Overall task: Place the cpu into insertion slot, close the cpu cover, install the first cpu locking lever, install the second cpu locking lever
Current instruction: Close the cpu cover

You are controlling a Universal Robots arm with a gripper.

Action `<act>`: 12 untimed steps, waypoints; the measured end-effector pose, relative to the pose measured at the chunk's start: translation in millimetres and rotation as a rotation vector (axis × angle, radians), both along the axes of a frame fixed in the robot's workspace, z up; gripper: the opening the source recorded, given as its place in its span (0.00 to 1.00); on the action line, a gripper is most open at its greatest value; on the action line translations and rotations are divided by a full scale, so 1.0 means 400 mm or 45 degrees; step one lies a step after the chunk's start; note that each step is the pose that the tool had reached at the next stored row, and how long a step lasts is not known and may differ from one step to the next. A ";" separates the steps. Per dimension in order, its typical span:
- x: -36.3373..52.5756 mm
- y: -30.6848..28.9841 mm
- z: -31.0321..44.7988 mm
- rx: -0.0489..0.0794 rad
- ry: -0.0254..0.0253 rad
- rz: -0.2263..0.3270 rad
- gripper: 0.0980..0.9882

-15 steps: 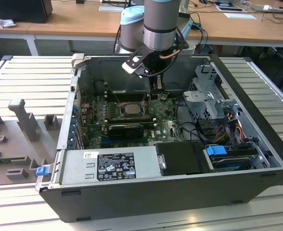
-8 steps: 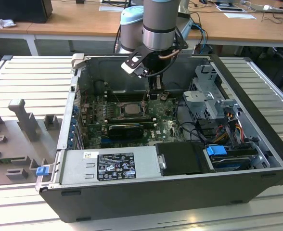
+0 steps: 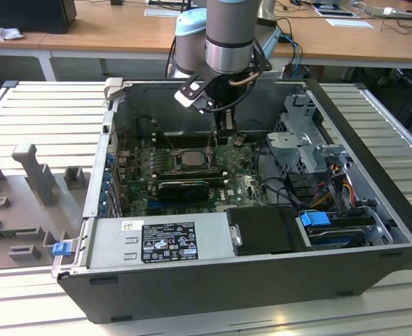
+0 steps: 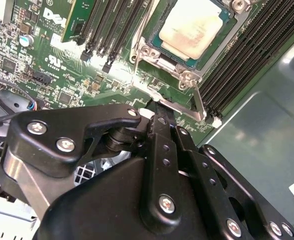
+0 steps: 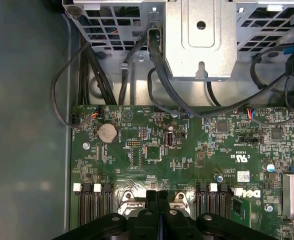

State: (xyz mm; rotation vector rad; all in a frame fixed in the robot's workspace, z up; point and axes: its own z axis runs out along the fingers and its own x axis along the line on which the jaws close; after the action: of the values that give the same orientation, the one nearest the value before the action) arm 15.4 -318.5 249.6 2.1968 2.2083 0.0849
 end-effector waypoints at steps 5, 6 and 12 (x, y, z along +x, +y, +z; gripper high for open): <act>-0.006 0.000 0.000 0.000 0.0000 0.000 0.01; -0.007 0.000 0.000 0.000 0.0000 0.000 0.01; -0.010 0.000 0.000 0.000 0.0000 0.000 0.01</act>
State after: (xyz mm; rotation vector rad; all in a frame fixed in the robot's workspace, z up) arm 11.5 -318.5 249.5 2.1968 2.2084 0.0851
